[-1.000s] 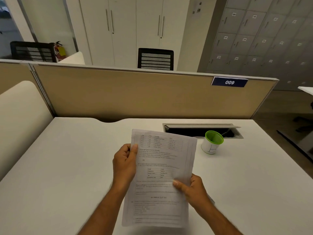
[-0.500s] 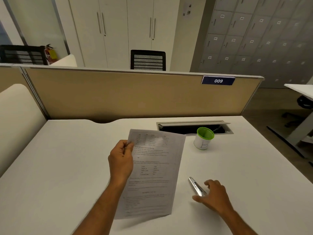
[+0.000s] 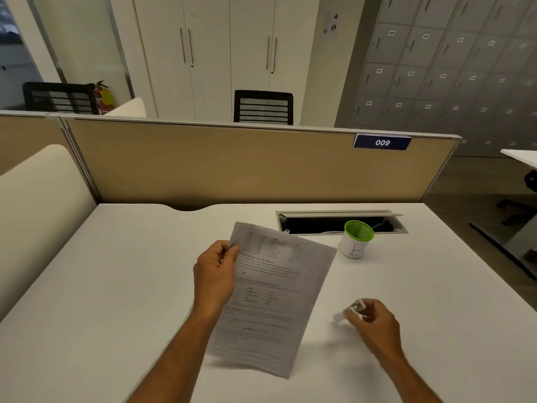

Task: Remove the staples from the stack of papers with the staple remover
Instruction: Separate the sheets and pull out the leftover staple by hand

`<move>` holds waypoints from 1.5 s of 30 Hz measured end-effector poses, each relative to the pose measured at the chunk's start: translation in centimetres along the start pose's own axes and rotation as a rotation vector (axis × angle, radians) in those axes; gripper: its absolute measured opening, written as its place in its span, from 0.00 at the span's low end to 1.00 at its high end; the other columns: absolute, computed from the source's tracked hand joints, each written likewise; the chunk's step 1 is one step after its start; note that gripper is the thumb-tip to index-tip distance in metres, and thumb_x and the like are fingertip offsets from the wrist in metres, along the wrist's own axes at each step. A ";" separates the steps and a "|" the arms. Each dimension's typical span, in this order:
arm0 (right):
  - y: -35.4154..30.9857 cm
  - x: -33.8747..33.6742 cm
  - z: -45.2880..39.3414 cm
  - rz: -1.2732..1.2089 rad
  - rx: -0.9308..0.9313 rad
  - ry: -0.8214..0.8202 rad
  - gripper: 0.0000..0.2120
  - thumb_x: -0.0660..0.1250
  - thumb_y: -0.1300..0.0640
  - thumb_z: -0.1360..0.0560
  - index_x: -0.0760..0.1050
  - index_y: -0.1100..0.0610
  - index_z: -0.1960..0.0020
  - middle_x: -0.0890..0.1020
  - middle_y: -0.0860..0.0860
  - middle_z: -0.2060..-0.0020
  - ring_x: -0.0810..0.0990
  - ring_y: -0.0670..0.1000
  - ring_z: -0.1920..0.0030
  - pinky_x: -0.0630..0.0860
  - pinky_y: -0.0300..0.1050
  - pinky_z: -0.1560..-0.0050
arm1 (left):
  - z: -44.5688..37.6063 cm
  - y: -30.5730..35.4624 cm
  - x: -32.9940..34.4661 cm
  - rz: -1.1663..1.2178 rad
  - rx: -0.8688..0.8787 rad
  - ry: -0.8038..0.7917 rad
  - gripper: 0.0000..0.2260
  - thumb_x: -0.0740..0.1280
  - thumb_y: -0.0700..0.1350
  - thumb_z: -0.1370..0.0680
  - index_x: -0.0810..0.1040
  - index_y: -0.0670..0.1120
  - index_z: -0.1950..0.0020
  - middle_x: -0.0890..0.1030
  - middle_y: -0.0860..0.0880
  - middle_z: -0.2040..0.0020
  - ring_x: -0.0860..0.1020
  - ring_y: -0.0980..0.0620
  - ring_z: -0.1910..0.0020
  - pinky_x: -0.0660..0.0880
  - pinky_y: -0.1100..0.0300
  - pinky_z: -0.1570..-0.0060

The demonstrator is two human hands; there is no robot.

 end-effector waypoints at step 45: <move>-28.5 6.5 3.2 0.931 -0.927 -0.741 0.23 0.74 0.36 0.35 0.83 0.49 0.46 0.86 0.45 0.54 0.82 0.45 0.56 0.82 0.44 0.56 | 3.3 2.0 2.9 -0.110 0.105 -0.134 0.05 0.69 0.46 0.21 0.85 0.51 0.51 0.81 0.59 0.62 0.78 0.57 0.62 0.70 0.71 0.64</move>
Point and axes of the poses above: each hand's wrist, its own z-axis away from the middle knuckle, its own x-axis out of the palm, y = z × x, the point moved 4 cm from there along -z, towards the middle knuckle
